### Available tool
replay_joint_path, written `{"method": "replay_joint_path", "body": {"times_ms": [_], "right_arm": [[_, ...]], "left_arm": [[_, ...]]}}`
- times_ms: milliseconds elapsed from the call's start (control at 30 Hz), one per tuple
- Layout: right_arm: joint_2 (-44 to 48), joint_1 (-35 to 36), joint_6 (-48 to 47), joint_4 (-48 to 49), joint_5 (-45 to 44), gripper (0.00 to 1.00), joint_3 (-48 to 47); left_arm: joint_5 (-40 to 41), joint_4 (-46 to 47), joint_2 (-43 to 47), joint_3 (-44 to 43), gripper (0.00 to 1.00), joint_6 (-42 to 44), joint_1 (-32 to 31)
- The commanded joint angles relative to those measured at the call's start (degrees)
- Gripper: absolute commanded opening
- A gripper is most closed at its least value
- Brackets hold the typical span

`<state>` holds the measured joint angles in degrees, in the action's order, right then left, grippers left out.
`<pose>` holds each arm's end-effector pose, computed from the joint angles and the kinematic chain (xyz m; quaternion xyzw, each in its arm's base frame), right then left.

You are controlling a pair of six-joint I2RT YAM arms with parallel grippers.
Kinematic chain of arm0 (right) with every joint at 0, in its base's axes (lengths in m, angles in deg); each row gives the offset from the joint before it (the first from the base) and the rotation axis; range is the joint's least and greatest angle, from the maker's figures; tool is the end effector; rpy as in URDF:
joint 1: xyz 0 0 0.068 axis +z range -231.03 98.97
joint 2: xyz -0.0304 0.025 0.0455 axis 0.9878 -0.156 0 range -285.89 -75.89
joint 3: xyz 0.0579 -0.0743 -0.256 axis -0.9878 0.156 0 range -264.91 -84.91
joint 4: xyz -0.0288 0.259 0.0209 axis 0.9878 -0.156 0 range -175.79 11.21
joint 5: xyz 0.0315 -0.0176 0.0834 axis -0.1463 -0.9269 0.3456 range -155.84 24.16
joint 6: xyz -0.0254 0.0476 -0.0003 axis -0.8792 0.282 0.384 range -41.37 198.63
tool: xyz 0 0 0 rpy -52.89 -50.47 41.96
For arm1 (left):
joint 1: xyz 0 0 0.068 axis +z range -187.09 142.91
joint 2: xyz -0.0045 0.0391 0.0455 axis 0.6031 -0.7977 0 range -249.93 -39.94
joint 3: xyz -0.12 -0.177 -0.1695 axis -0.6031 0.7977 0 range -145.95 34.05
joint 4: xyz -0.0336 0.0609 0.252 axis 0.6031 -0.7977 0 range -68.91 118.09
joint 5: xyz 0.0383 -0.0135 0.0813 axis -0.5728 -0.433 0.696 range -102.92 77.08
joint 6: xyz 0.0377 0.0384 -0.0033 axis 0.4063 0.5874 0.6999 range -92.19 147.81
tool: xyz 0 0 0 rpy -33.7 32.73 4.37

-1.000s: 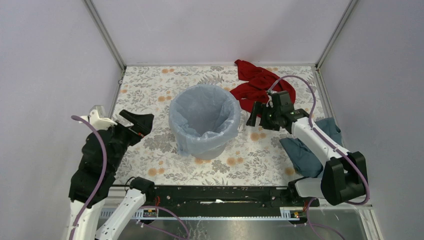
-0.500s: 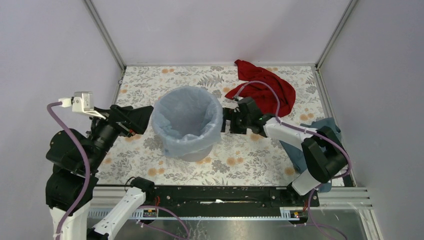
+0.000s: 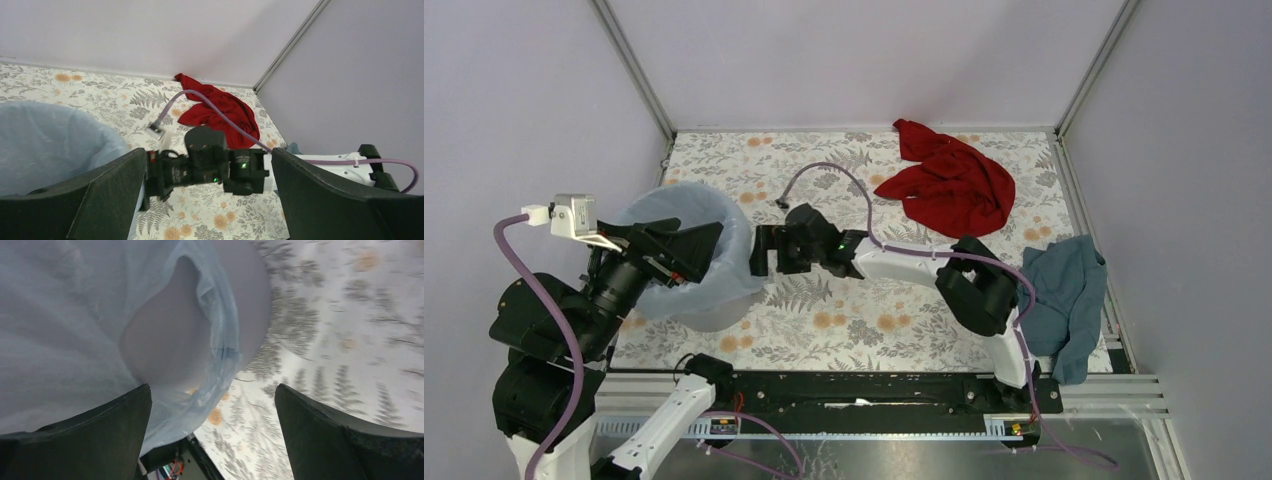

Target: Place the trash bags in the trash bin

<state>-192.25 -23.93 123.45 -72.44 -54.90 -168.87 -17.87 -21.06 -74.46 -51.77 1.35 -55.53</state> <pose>0.2517 0.4017 0.2217 -0.1404 0.8342 0.4604 0.2693 0.0162 -0.0086 0.4959 -0.0175 0.6936 -0.3024 0.6536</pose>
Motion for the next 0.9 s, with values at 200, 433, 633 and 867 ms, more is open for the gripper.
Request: {"method": "replay_joint_path", "body": {"times_ms": [200,433,633,867], "right_arm": [[3.79,3.28,-3.28,-5.73,-6.60,1.00,-1.23],[23.65,-4.53,-8.13,-14.52,-12.23,1.00,13.65],[44.59,-7.54,-20.99,-27.70,-22.97,1.00,17.89],[58.41,-7.59,-30.94,-48.69,-30.17,1.00,1.74]], "left_arm": [[0.03,-0.14,0.81,-2.55,0.99,1.06,-0.09],[2.23,2.12,0.37,-0.84,0.99,-0.41,-0.11],[4.77,3.38,-0.76,-0.73,0.99,-2.23,-0.11],[15.47,5.22,-1.76,-3.27,0.99,-2.90,-0.11]]}}
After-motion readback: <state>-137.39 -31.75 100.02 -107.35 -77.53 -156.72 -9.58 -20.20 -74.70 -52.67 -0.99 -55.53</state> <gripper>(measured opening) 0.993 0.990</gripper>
